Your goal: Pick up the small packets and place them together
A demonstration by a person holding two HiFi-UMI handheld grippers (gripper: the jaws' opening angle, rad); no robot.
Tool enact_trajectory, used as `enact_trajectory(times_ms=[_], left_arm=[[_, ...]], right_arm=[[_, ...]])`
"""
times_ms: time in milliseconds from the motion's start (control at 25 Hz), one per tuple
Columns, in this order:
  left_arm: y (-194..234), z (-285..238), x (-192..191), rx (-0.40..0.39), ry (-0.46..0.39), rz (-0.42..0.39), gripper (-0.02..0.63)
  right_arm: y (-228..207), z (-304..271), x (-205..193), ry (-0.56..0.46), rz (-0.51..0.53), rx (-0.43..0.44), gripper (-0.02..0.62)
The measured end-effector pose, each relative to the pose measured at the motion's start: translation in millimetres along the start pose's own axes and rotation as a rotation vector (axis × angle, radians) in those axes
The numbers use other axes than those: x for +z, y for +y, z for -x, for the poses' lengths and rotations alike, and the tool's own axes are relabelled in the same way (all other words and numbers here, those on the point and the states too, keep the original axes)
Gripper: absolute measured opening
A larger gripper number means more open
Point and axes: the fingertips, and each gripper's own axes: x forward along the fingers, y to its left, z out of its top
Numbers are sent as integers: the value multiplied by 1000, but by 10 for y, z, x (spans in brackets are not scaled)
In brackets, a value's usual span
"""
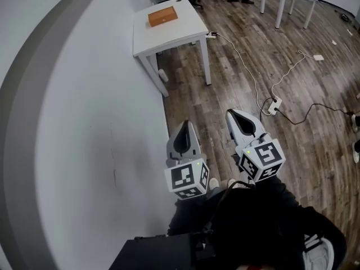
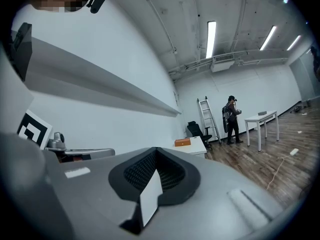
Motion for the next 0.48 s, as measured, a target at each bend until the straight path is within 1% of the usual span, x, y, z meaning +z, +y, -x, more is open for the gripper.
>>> enact_trajectory(times_ms=[80,200,280,360,480], left_arm=[[65,-21,-14,-2,7,-4,-9],[214,-90,61,0,15,-36,-9],[322,-113,101,8,16,-42,-9],[401,-117,57,7,22,-24,-9],[494,-152,-114,-10,51,27,-9]], right_arm=[[7,-57,5,-13,-22,4,-2],[47,-202,79,-38,-84,19,-2],[84,-278,115,-50,-86,21,-2],[99,-317,86,-57,-65,5,-2],[56,-370,-51,-49,-60,-39,-2]])
